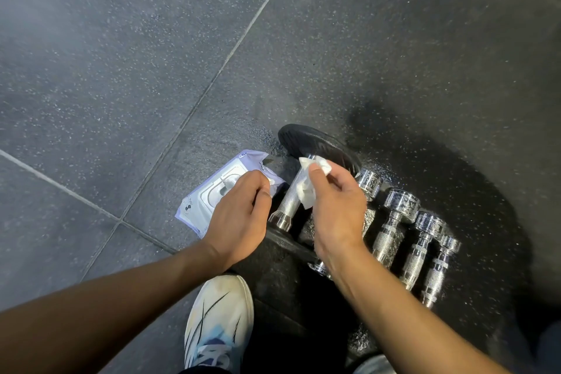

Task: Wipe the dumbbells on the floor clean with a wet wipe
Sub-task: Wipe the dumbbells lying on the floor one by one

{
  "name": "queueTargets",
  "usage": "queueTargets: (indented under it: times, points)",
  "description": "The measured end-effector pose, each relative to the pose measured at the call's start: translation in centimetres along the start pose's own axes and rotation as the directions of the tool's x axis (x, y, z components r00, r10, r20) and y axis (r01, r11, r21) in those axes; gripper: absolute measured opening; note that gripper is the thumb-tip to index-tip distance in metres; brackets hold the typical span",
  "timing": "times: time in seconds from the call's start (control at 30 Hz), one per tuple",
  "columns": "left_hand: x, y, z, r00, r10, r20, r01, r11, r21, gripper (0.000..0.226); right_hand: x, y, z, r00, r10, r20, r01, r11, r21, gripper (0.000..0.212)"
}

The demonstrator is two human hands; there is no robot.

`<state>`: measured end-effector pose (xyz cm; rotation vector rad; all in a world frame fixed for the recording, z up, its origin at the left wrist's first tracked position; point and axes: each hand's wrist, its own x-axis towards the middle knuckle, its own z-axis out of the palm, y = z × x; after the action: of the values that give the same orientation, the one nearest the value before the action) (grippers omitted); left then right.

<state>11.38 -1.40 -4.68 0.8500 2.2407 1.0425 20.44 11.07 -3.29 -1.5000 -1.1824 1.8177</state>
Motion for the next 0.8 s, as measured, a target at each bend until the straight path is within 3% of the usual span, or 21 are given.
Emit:
queueTargets:
  times: [0.03, 0.1, 0.17, 0.23, 0.3, 0.43, 0.57, 0.63, 0.73, 0.8]
  points:
    - [0.0, 0.0, 0.0, 1.0, 0.001, -0.001, -0.001, 1.0, 0.0, 0.018, -0.3, 0.1, -0.1, 0.99, -0.134, 0.049, 0.139, 0.985, -0.105, 0.017]
    - [0.1, 0.0, 0.0, 1.0, 0.004, 0.001, -0.004, 1.0, 0.007, 0.018, -0.3, 0.5, -0.4, 0.906, -0.383, 0.179, 0.42, 0.86, -0.291, 0.024]
    - [0.1, -0.1, 0.0, 1.0, 0.006, -0.001, -0.006, 1.0, 0.009, 0.018, 0.5, 1.4, -0.9, 0.734, -0.572, 0.366, 0.675, 0.558, -0.482, 0.028]
    - [0.0, 0.0, 0.1, 1.0, 0.006, -0.002, -0.006, 1.0, 0.009, 0.018, 1.5, 1.5, -1.5, 0.583, -0.588, 0.561, 0.772, 0.185, -0.608, 0.029]
    - [0.1, -0.1, 0.1, 1.0, 0.01, 0.0, -0.01, 1.0, 0.01, 0.018, 2.0, 1.7, -2.1, 0.548, -0.511, 0.662, 0.78, 0.028, -0.625, 0.027]
    - [0.1, -0.2, 0.0, 1.0, 0.023, -0.002, -0.023, 1.0, 0.009, 0.019, 1.7, 3.1, -3.0, 0.462, -0.376, 0.803, 0.864, -0.016, -0.504, 0.036]
    - [0.1, -0.3, 0.1, 1.0, 0.023, -0.001, -0.023, 1.0, 0.006, 0.017, 2.5, 1.6, -4.5, 0.346, -0.266, 0.899, 0.933, 0.195, -0.302, 0.036]
    - [0.1, -0.2, 0.1, 1.0, 0.021, -0.004, -0.021, 1.0, 0.006, 0.017, 3.3, 0.9, -5.2, 0.294, -0.256, 0.921, 0.948, 0.205, -0.246, 0.036]
    - [0.1, -0.1, 0.1, 1.0, 0.012, -0.013, -0.012, 1.0, 0.013, 0.017, 3.6, 0.4, -5.4, 0.358, -0.359, 0.862, 0.933, 0.099, -0.346, 0.04]
    - [0.1, -0.1, 0.1, 1.0, 0.009, -0.01, -0.009, 1.0, 0.017, 0.017, 3.4, 0.4, -4.8, 0.381, -0.448, 0.809, 0.894, -0.047, -0.446, 0.038]
